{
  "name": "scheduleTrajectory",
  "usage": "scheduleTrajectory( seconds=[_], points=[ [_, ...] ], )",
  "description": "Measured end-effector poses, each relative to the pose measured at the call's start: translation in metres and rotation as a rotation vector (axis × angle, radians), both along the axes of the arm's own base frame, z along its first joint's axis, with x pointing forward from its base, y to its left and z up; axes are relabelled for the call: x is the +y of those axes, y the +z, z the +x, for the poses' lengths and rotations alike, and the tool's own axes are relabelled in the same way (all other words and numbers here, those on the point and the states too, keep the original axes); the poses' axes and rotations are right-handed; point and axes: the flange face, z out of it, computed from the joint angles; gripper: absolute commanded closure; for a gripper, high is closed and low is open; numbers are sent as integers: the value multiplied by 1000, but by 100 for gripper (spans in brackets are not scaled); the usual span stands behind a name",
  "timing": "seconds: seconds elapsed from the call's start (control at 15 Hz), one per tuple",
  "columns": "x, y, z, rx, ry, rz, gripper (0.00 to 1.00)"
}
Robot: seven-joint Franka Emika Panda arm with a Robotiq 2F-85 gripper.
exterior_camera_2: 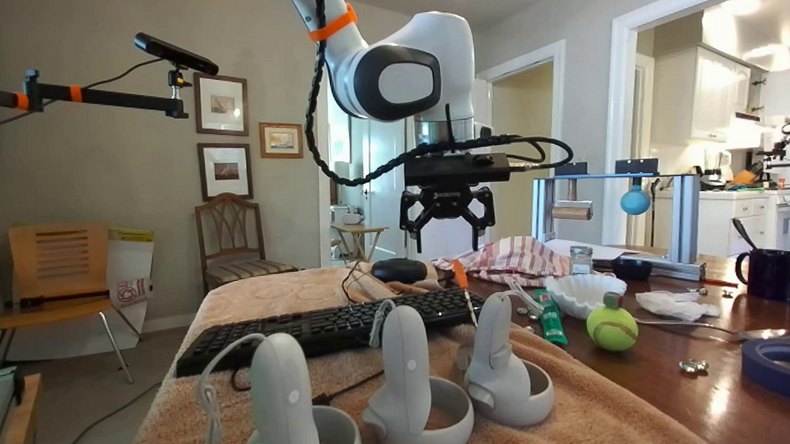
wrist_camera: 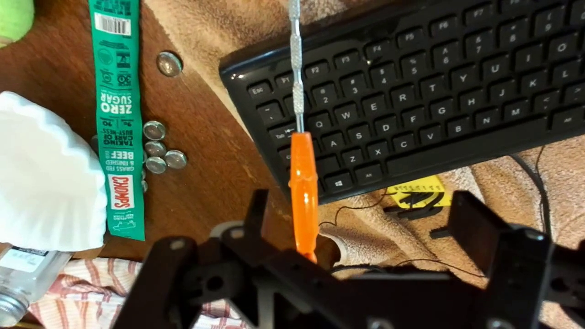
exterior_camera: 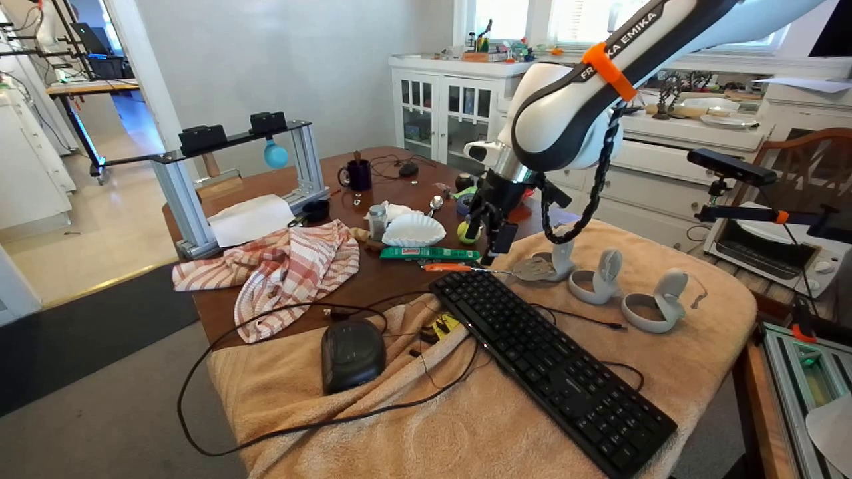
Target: Place the fish slice underneath one console.
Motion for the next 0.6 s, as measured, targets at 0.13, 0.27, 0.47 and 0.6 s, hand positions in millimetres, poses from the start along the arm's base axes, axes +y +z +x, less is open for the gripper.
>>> scheduleTrajectory(
  seconds=[0.13,0.27,0.47,0.6],
  points=[
    [-3,-8,10,-9,6,2,0],
    [-4,-16,19,-21,18,7,0],
    [-2,-27,31,-27,31,18,0],
    [0,-33,37,-26,35,28,0]
  ],
)
